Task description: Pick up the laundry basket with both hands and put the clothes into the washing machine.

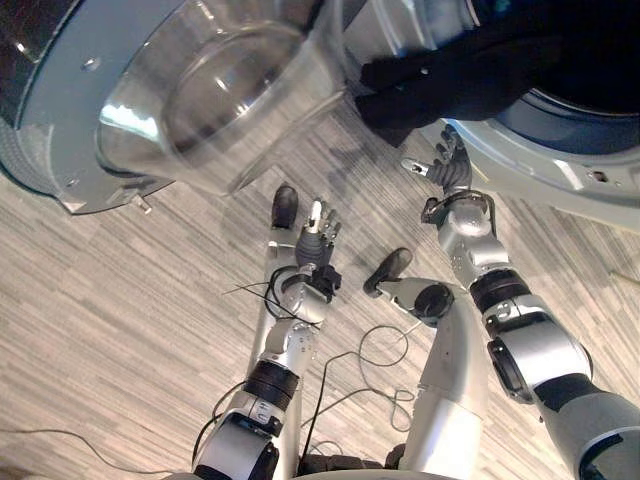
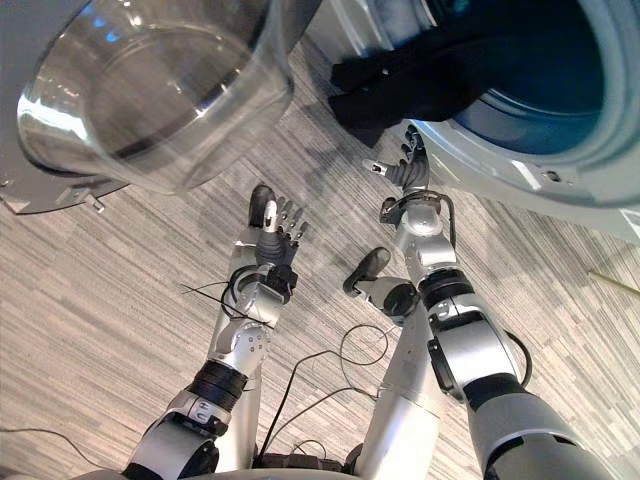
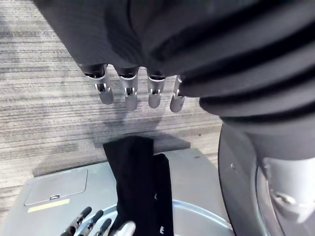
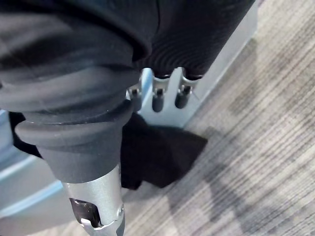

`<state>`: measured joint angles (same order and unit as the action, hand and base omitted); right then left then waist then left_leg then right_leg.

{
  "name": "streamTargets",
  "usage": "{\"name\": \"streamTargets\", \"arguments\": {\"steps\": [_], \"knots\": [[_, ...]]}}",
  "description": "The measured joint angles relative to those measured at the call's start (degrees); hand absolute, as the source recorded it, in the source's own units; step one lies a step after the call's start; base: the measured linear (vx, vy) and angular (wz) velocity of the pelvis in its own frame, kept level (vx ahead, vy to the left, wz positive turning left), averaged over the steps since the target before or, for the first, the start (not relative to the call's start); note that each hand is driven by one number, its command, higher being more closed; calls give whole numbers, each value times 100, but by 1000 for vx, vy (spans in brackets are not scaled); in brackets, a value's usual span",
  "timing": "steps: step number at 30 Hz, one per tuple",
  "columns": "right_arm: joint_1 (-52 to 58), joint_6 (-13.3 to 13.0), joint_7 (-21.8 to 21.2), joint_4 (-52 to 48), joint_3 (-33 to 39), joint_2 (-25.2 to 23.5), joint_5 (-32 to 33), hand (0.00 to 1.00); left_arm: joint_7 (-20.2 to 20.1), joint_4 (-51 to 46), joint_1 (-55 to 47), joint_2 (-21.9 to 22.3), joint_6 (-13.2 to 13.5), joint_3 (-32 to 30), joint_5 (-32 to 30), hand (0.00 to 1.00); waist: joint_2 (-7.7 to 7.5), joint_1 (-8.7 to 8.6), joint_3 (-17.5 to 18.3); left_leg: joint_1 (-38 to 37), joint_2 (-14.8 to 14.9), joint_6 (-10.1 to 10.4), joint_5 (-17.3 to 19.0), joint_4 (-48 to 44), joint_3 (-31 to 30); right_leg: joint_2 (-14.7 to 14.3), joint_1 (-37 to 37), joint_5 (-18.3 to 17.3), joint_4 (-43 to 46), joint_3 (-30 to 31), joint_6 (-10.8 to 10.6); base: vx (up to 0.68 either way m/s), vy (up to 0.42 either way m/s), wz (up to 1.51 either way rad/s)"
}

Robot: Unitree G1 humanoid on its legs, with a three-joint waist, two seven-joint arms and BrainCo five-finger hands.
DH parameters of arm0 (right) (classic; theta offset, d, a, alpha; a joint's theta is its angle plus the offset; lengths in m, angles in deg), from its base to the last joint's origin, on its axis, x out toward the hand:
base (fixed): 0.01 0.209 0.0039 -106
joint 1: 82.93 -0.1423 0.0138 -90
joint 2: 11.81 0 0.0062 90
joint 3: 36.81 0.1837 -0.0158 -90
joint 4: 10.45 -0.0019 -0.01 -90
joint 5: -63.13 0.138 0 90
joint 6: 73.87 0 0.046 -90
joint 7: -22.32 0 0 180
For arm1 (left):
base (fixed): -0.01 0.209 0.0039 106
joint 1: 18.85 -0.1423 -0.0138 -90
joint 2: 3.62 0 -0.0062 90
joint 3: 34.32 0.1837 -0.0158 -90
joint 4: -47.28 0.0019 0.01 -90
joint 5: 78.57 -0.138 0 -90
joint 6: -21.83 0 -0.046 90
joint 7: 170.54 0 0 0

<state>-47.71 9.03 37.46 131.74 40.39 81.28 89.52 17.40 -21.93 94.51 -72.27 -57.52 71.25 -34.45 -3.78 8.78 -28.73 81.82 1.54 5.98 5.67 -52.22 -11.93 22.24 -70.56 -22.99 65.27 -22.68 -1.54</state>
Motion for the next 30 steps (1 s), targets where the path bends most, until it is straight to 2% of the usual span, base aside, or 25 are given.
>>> {"name": "streamTargets", "arguments": {"steps": [4,7,10,16,21,24,28,30], "knots": [[-176,98,130,452,-347,84,-2,0,-21,-117,-20,127,73,212,-5,0,14,154,-8,132,-143,4,6,-76,-61,141,-52,-106,124,-59,-46,-17,23,23],[-312,114,204,616,-557,212,3,0,-18,-311,-38,207,123,417,-2,0,100,279,-58,275,-220,-11,15,-114,-83,213,-149,-136,179,-86,-72,-38,44,11],[-380,115,260,736,-635,209,66,0,-19,-418,-39,197,132,653,1,0,133,329,-67,375,-290,-21,24,-141,-85,301,-237,-191,249,-90,-116,-38,30,13],[-518,91,406,860,-685,407,601,0,-12,-648,-21,194,148,1005,21,0,216,471,-67,608,-382,-20,30,-204,-110,398,-437,-249,360,-113,-108,-34,33,7],[-941,61,664,941,-1019,653,1003,0,8,-903,-69,150,205,1220,23,0,268,484,-64,775,-427,-13,36,-191,-113,482,-629,-263,385,-100,-62,-38,42,3],[-1246,-112,865,920,-936,854,1401,0,94,-1049,-102,116,223,1397,27,0,280,518,-65,860,-451,17,17,-211,-115,501,-695,-268,384,-106,-51,-29,47,3],[-1415,-400,1214,666,-192,856,2200,0,216,-1126,-109,115,246,1494,48,0,297,500,-66,919,-464,5,30,-369,-111,483,-693,-269,414,-108,-58,-31,49,-1],[-1390,-737,1277,518,370,633,3072,0,276,-1149,-81,119,242,1546,51,0,310,478,-68,976,-465,-40,107,-478,-122,492,-693,-310,501,-89,-128,-65,56,-5]]}}
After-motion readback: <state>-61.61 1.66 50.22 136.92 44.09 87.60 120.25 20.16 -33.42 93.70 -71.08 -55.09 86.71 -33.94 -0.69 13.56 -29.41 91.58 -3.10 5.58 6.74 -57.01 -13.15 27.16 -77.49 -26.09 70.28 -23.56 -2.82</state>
